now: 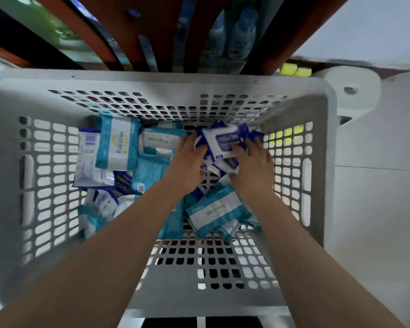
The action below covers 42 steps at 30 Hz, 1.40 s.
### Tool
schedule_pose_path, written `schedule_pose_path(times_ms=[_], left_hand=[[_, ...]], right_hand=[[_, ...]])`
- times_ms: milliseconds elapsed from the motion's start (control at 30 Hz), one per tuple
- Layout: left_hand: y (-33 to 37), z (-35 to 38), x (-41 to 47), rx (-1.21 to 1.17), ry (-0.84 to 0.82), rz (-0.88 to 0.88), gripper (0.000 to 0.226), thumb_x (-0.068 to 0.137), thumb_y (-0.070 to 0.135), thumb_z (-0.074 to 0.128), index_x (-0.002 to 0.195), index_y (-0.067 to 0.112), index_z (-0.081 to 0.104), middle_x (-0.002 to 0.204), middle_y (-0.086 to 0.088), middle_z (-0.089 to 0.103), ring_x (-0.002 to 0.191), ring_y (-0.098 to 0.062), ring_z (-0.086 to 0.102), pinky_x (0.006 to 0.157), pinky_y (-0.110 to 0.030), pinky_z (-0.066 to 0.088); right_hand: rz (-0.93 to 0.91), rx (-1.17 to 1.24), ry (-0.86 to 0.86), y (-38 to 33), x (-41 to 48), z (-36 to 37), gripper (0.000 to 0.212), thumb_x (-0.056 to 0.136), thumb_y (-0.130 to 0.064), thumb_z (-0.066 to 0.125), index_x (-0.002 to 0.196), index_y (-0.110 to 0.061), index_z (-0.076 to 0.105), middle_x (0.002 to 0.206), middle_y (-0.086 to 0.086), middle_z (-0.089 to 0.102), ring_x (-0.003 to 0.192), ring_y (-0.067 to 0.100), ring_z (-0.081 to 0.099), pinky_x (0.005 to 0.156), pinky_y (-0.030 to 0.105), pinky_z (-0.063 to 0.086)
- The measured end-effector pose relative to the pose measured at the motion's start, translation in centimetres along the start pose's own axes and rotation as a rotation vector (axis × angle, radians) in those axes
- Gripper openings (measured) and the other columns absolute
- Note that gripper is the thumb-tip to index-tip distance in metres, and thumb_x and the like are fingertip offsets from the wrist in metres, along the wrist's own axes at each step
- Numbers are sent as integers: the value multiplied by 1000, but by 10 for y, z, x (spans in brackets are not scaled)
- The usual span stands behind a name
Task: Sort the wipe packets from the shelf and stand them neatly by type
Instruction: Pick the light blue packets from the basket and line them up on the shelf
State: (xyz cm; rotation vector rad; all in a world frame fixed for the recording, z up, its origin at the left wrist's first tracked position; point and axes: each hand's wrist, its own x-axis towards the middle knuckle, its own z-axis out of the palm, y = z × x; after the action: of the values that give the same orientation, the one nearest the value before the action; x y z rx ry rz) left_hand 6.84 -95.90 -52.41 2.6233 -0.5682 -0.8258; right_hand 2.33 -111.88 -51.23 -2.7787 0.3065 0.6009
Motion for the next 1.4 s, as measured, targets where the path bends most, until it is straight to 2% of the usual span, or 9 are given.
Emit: schedule_pose_path(times_ms=[100, 267, 467, 633, 800, 967, 1067, 1233, 1400], left_hand=[[-4, 8, -8, 121, -161, -18, 60, 90, 18, 60, 143, 7, 35, 152, -17, 26, 142, -34, 18, 116, -38, 12], [-5, -10, -13, 10, -40, -106, 51, 93, 20, 57, 141, 10, 43, 150, -15, 33, 143, -29, 20, 118, -37, 16], [-54, -46, -49, 94, 295, -427, 46, 89, 25, 60, 134, 18, 51, 147, -11, 37, 140, -29, 24, 111, -48, 22], [-98, -57, -69, 84, 182, -739, 68, 89, 39, 60, 144, 16, 29, 149, -13, 31, 137, -33, 27, 108, -51, 26], [-113, -53, -57, -54, 183, -769, 80, 86, 34, 67, 147, 13, 20, 142, -15, 39, 132, -35, 35, 104, -47, 33], [-118, -54, -50, -196, 219, -808, 29, 91, 16, 53, 119, 22, 58, 119, -11, 60, 107, -34, 57, 74, -37, 42], [-114, -57, -48, -253, 218, -728, 45, 91, 37, 59, 130, 17, 52, 130, -12, 47, 118, -31, 49, 90, -41, 45], [-103, -51, -35, -239, 117, -746, 77, 78, 40, 75, 136, 10, 35, 130, -14, 47, 121, -34, 47, 97, -47, 40], [-92, -44, -23, -227, 52, -851, 70, 76, 43, 76, 127, 7, 45, 127, -15, 48, 118, -34, 50, 97, -47, 43]], right_hand=[[77, 62, -163, 2, 2, 11, 73, 90, -26, 61, 151, -22, 21, 159, 10, 18, 147, 26, 11, 116, 43, 18], [125, 117, -92, -9, 5, 7, 67, 92, -23, 55, 151, -19, 24, 159, 14, 14, 147, 29, 10, 117, 44, 17], [-216, 231, 144, -65, -5, 7, 42, 80, -13, 66, 121, -8, 59, 127, 16, 56, 118, 36, 51, 92, 49, 47], [-281, 261, -170, -118, 0, 23, 53, 94, -33, 56, 141, -14, 39, 144, 8, 39, 134, 27, 34, 111, 40, 32], [-229, 77, -287, -141, 15, 42, 70, 88, -47, 61, 143, -18, 28, 147, 7, 33, 135, 27, 30, 106, 38, 31], [-186, -15, -166, -145, 18, 53, 49, 83, -45, 68, 117, -15, 51, 114, 5, 57, 113, 27, 50, 88, 36, 39], [-134, 191, -215, -138, 22, 52, 21, 87, -35, 66, 93, -15, 59, 101, 6, 58, 102, 26, 53, 78, 34, 42], [-73, 288, -443, -137, 19, 40, 45, 84, -34, 70, 120, -17, 49, 106, 2, 63, 95, 23, 62, 75, 35, 51], [5, 402, -525, -130, 14, 44, 27, 87, -32, 65, 110, -17, 64, 102, 2, 68, 95, 23, 63, 73, 30, 49]])
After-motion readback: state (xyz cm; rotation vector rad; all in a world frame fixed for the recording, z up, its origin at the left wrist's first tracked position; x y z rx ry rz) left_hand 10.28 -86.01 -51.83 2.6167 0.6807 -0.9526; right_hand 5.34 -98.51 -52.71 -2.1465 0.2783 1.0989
